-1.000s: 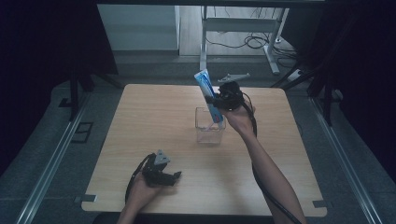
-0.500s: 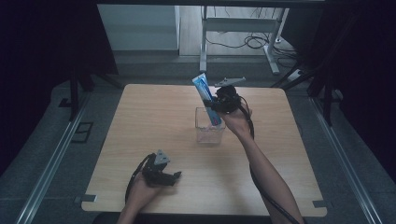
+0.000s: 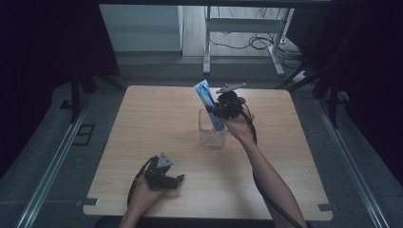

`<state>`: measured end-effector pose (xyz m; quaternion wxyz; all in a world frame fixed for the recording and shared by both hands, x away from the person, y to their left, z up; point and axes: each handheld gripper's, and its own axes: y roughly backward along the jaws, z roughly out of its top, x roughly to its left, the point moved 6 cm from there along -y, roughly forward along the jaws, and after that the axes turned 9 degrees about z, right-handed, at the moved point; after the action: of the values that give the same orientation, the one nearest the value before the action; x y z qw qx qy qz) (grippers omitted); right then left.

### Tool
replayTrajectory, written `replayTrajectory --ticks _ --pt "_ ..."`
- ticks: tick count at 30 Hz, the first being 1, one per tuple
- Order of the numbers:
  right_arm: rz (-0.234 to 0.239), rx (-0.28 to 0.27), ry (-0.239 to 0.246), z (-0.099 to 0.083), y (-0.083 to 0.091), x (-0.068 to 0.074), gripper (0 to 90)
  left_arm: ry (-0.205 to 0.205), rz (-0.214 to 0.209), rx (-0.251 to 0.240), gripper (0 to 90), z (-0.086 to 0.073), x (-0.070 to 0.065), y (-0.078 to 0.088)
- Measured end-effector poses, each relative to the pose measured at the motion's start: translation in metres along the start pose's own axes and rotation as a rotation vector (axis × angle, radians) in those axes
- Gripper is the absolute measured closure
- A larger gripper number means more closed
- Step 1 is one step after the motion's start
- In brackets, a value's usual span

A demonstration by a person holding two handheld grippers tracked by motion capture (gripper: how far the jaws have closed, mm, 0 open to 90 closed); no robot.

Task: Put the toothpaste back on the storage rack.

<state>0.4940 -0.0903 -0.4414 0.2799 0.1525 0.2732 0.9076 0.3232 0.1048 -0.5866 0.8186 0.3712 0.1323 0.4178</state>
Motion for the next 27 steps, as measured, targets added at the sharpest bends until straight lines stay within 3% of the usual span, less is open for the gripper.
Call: replayTrajectory --ticks 22,27 --pt "0.012 0.045 0.016 -0.022 -0.021 0.002 69.6 0.001 0.0 0.001 16.3 0.0 0.0 0.0" --pt "0.005 0.085 0.022 -0.032 -0.028 0.002 68.5 0.001 0.0 0.0 16.3 0.0 0.0 0.0"
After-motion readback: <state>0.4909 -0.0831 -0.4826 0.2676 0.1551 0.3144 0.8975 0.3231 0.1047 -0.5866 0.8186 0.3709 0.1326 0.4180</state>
